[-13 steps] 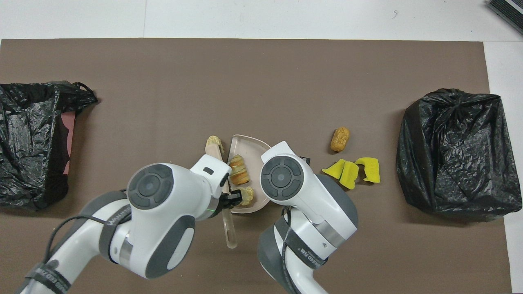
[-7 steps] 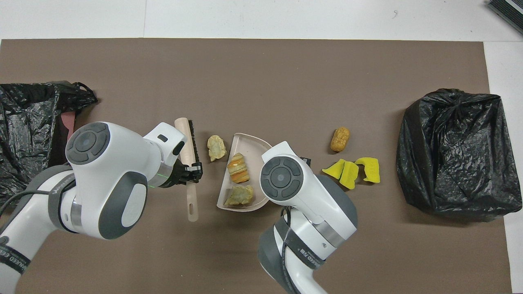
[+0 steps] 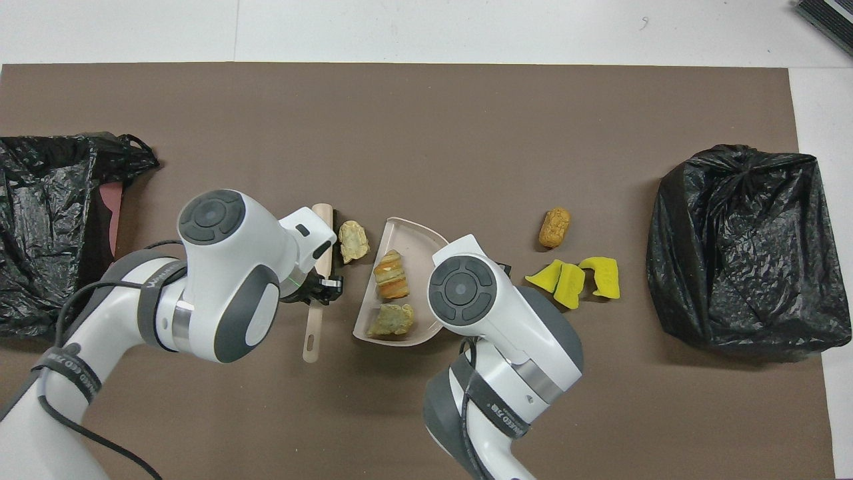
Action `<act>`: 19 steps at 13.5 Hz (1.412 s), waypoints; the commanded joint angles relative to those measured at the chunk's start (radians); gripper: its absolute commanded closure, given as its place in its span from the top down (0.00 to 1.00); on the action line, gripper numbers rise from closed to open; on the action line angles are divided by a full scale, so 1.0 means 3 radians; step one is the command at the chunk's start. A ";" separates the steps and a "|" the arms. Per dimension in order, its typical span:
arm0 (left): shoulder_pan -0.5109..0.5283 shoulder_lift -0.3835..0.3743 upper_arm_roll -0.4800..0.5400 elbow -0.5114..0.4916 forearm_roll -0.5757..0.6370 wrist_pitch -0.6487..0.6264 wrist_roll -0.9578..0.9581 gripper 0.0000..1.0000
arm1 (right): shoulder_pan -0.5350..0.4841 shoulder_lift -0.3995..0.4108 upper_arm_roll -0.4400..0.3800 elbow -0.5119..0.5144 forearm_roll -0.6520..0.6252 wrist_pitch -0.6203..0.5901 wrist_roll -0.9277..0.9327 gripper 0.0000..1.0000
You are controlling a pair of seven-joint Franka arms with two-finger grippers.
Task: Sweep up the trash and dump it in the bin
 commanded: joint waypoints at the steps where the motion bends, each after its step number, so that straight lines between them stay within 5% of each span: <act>1: -0.0250 -0.0241 0.0032 -0.0286 0.0063 -0.0012 0.0116 0.00 | -0.0046 -0.0025 0.0025 -0.0042 0.0038 -0.0024 0.0103 0.00; 6: -0.0686 -0.0425 0.0032 -0.0522 0.0057 0.0110 -0.0108 0.00 | -0.0046 -0.0025 0.0025 -0.0047 0.0038 -0.0019 0.0103 0.00; 14: -0.0042 -0.0395 0.0048 -0.0368 0.0057 0.0069 -0.0062 0.00 | -0.0087 -0.0111 0.0009 0.0034 0.0038 -0.0090 0.0098 0.00; 19: -0.0082 -0.0441 0.0048 -0.0481 0.0057 0.0136 -0.0332 0.00 | -0.0500 -0.0449 0.0014 0.0131 0.0043 -0.0258 -0.0025 0.00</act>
